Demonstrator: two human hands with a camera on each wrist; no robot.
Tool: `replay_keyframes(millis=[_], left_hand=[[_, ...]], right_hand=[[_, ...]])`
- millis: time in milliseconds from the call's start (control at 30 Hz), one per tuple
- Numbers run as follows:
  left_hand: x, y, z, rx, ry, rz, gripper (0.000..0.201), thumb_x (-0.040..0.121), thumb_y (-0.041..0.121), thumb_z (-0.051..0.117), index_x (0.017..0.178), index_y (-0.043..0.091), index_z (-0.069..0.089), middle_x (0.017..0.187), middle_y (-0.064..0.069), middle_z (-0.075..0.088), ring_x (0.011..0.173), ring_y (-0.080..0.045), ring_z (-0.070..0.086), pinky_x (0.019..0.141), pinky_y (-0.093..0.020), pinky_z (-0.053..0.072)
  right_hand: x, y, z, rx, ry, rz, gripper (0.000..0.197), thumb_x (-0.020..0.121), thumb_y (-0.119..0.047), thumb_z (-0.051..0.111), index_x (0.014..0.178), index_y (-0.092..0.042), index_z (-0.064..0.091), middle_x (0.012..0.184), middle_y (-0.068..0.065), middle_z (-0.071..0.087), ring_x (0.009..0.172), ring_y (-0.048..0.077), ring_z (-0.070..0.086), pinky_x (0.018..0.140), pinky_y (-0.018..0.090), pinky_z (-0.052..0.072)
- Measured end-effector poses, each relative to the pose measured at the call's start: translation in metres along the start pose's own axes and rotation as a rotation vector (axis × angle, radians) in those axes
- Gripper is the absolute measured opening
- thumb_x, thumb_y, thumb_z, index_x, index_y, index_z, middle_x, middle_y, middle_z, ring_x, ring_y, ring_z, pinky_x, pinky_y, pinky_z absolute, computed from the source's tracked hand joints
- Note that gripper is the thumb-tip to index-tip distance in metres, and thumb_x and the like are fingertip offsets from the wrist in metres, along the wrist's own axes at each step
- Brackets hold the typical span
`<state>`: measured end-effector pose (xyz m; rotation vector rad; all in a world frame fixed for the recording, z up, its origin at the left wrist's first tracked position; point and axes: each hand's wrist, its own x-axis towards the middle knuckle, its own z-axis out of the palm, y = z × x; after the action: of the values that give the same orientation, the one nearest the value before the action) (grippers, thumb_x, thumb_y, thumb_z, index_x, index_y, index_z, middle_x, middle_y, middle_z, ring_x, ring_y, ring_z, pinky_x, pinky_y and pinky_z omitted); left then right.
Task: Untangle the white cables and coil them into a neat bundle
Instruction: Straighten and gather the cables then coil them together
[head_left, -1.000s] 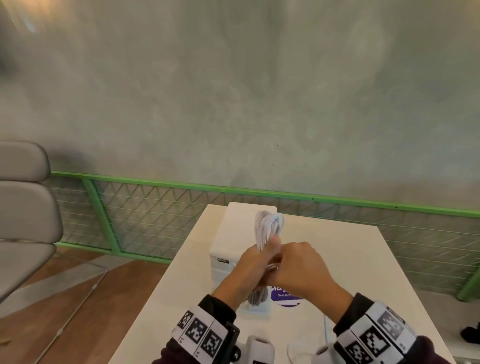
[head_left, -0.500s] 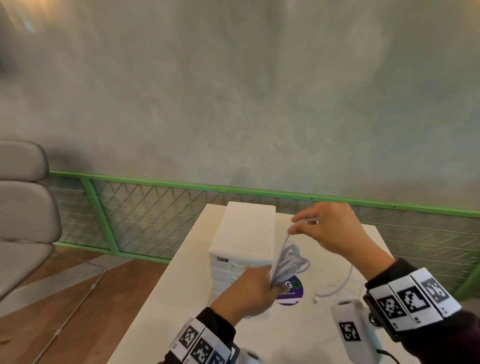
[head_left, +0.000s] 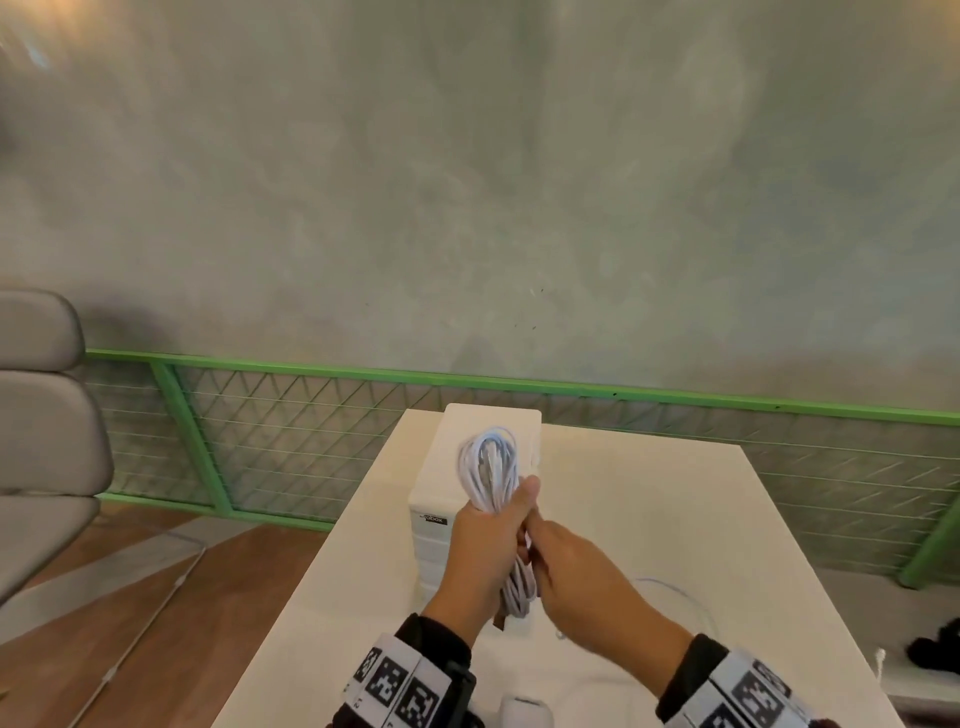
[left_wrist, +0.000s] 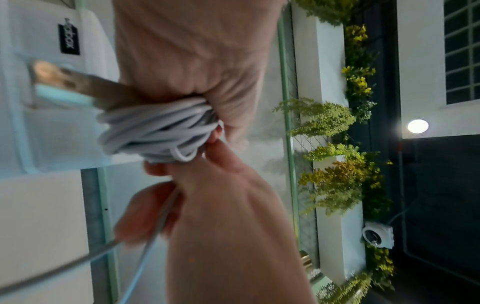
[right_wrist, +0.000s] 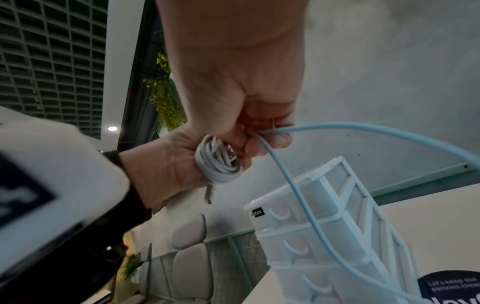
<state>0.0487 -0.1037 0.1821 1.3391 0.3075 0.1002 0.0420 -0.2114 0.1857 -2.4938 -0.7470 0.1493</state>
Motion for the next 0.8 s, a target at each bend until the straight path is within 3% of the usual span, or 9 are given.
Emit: replay_keyframes(millis=[100, 233, 300, 333, 433, 500, 600, 700, 800], left_hand=[[0.004, 0.003, -0.010, -0.080, 0.027, -0.085, 0.038, 0.085, 0.021, 0.067, 0.054, 0.007, 0.050, 0.037, -0.002, 0.041, 0.033, -0.014, 0.039, 0.047, -0.025, 0.038], [0.014, 0.016, -0.033, -0.268, 0.050, -0.158, 0.022, 0.089, 0.023, 0.060, 0.074, 0.008, 0.060, 0.038, 0.001, 0.042, 0.030, -0.012, 0.042, 0.039, -0.019, 0.038], [0.016, 0.019, -0.040, -0.329, 0.043, -0.150, 0.021, 0.090, 0.024, 0.059, 0.076, 0.009, 0.060, 0.044, -0.001, 0.046, 0.036, -0.013, 0.048, 0.040, -0.020, 0.043], [0.015, 0.020, -0.039, -0.341, 0.038, -0.145, 0.021, 0.090, 0.023, 0.059, 0.075, 0.009, 0.060, 0.050, -0.002, 0.049, 0.044, -0.014, 0.051, 0.046, -0.024, 0.046], [0.006, 0.017, -0.021, -0.347, -0.017, -0.162, 0.020, 0.090, 0.018, 0.058, 0.074, 0.008, 0.061, 0.067, -0.004, 0.055, 0.064, -0.016, 0.054, 0.061, -0.029, 0.047], [-0.003, 0.013, -0.004, -0.345, -0.088, -0.216, 0.023, 0.091, 0.019, 0.057, 0.071, 0.007, 0.061, 0.065, -0.005, 0.059, 0.060, -0.016, 0.059, 0.057, -0.029, 0.049], [-0.008, 0.005, 0.014, -0.293, -0.179, -0.239, 0.032, 0.091, 0.028, 0.056, 0.070, 0.009, 0.070, 0.068, -0.008, 0.068, 0.063, -0.018, 0.068, 0.058, -0.029, 0.053], [-0.007, 0.002, 0.011, -0.257, -0.165, -0.224, 0.026, 0.084, 0.031, 0.062, 0.071, 0.011, 0.071, 0.062, -0.007, 0.064, 0.060, -0.020, 0.063, 0.059, -0.030, 0.050], [-0.004, 0.007, -0.002, -0.391, -0.167, -0.149, 0.019, 0.074, 0.024, 0.062, 0.068, 0.010, 0.071, 0.059, -0.004, 0.061, 0.052, -0.016, 0.060, 0.055, -0.028, 0.051]], right_hand=[[-0.013, 0.001, 0.007, 0.020, -0.128, -0.014, 0.069, 0.097, -0.021, 0.040, 0.147, -0.032, -0.006, 0.095, -0.004, 0.054, 0.072, 0.004, 0.045, 0.072, 0.016, 0.040], [-0.028, 0.034, -0.008, 0.098, -0.375, 0.107, 0.057, 0.090, -0.037, 0.053, 0.139, -0.046, 0.024, 0.081, -0.009, 0.063, 0.065, -0.001, 0.054, 0.068, 0.005, 0.040], [-0.034, 0.055, -0.024, 0.070, -0.566, 0.218, 0.064, 0.078, -0.057, 0.060, 0.136, -0.036, 0.040, 0.105, -0.007, 0.066, 0.085, 0.005, 0.064, 0.080, 0.013, 0.044], [-0.036, 0.060, -0.033, 0.100, -0.614, 0.235, 0.082, 0.066, -0.071, 0.061, 0.136, -0.031, 0.041, 0.122, -0.004, 0.061, 0.101, 0.010, 0.062, 0.088, 0.018, 0.044], [-0.030, 0.060, -0.048, 0.546, -0.355, 0.280, 0.135, 0.031, -0.084, 0.066, 0.145, -0.030, 0.017, 0.137, -0.003, 0.045, 0.119, 0.008, 0.050, 0.097, 0.020, 0.040], [-0.017, 0.043, -0.047, 0.685, -0.212, 0.262, 0.141, 0.031, -0.078, 0.072, 0.146, -0.030, 0.007, 0.139, 0.001, 0.043, 0.119, 0.012, 0.049, 0.097, 0.023, 0.041], [0.004, 0.018, -0.024, 0.803, -0.227, 0.142, 0.113, 0.048, -0.046, 0.086, 0.141, -0.025, 0.025, 0.127, 0.003, 0.056, 0.110, 0.016, 0.060, 0.090, 0.032, 0.051], [0.006, 0.002, -0.016, 0.891, -0.243, 0.177, 0.071, 0.065, -0.004, 0.073, 0.126, -0.018, 0.041, 0.091, 0.008, 0.063, 0.065, 0.010, 0.066, 0.054, 0.023, 0.052], [0.003, 0.004, -0.021, 0.848, -0.337, 0.230, 0.039, 0.067, 0.000, 0.065, 0.101, -0.014, 0.051, 0.066, 0.007, 0.058, 0.042, 0.014, 0.051, 0.043, 0.025, 0.042]])
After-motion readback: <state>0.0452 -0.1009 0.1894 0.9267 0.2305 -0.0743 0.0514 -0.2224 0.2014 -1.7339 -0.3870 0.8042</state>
